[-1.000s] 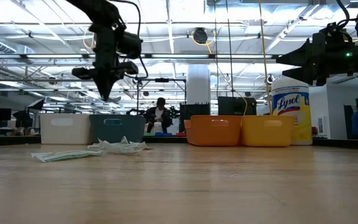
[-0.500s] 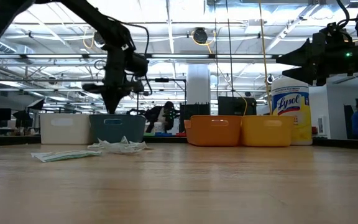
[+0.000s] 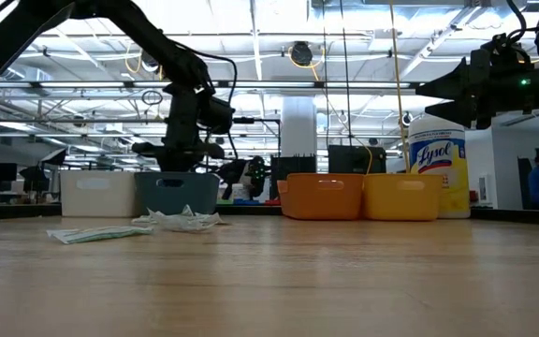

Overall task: Pick & Place First Aid Supplies
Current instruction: Put the bandage pack into the blue bin

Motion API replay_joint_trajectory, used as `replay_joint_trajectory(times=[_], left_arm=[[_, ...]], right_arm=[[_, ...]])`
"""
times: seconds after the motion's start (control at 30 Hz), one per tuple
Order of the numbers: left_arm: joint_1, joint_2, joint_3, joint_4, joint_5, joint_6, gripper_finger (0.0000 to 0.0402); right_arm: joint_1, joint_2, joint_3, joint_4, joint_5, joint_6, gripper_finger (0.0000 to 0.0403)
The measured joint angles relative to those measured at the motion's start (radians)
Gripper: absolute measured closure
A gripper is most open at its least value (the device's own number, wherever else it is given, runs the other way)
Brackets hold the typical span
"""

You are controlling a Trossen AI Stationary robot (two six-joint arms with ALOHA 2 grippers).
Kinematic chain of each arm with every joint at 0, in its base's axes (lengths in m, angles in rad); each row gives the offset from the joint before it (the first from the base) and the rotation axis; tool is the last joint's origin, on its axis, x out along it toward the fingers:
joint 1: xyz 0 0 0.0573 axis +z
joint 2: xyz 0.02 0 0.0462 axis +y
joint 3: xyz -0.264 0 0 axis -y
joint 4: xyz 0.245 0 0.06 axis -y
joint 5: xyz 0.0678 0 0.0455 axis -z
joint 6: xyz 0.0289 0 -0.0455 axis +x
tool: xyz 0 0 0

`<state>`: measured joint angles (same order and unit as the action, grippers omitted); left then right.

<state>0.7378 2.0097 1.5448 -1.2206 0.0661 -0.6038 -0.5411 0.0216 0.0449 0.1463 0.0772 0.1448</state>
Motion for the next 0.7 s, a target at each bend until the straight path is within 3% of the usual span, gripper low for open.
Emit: replay_joint_trajectory(times=[0.4, 0.7], left_arm=[[-0.004, -0.008, -0.001, -0.007, 0.021, -0.016, 0.0151], [-0.021, -0.124, -0.001, -0.006, 0.012, -0.043, 0.0094]], right_arm=[[0.000, 0.000, 0.000, 0.000, 0.000, 0.000, 0.0011], [0.000, 0.000, 0.000, 0.000, 0.000, 0.000, 0.0011]])
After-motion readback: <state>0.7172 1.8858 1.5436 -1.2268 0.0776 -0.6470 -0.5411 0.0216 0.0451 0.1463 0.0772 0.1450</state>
